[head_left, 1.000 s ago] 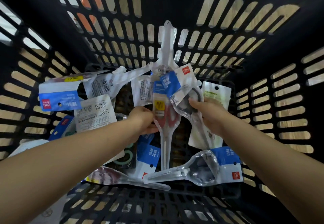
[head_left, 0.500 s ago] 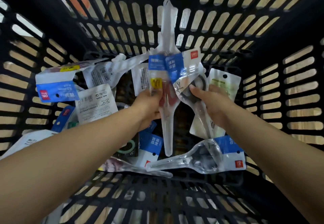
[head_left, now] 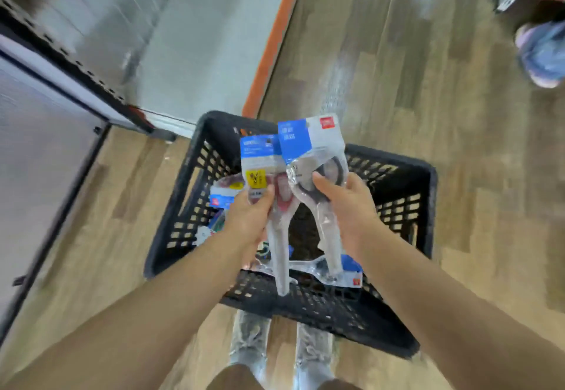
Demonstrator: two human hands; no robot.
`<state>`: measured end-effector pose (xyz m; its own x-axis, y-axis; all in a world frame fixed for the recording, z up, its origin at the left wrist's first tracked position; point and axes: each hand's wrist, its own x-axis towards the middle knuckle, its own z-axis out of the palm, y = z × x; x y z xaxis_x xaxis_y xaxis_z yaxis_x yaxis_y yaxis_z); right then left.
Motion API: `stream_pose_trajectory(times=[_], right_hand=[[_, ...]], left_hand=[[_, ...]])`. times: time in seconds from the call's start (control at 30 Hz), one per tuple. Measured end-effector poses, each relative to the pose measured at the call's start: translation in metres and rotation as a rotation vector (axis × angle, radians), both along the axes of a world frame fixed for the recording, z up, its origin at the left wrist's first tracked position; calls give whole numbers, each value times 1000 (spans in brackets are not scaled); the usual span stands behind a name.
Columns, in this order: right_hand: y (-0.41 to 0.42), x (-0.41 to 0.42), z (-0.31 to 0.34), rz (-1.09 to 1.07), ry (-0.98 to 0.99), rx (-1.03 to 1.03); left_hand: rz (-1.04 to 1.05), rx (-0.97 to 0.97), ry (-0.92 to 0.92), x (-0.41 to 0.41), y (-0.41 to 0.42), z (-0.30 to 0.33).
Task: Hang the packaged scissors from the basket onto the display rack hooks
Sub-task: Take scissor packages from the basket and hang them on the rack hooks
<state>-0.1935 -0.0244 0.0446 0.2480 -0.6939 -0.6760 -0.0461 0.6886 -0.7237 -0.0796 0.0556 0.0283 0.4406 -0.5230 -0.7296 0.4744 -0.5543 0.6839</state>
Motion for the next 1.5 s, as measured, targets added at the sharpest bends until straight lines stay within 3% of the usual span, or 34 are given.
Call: stream_pose_trajectory(times=[0.1, 0.2, 0.33, 0.43, 0.53, 0.7, 0.97, 1.23, 1.5], right_hand=[[-14, 22, 132, 26, 14, -135], [-24, 51, 258, 101, -81, -254], [-15, 85, 420, 286, -229, -394], [17, 99, 519, 412, -347, -448], [69, 116, 583, 551, -468, -477], [178, 139, 640, 868, -549, -591], [380, 162, 708, 1174, -838, -608], [545, 183, 718, 1243, -915, -531], [551, 208, 742, 1046, -929, -517]], left_hand=[[44, -40, -50, 19, 2, 131], [68, -141, -214, 42, 8, 259], [296, -290, -361, 69, 32, 426], [416, -401, -442, 72, 72, 534], [564, -491, -521, 67, 130, 600], [834, -531, -545, 52, 251, 634], [1099, -618, -603, 24, 450, 687], [1319, -539, -776, 10, 612, 700], [1220, -615, -705, 41, 627, 691]])
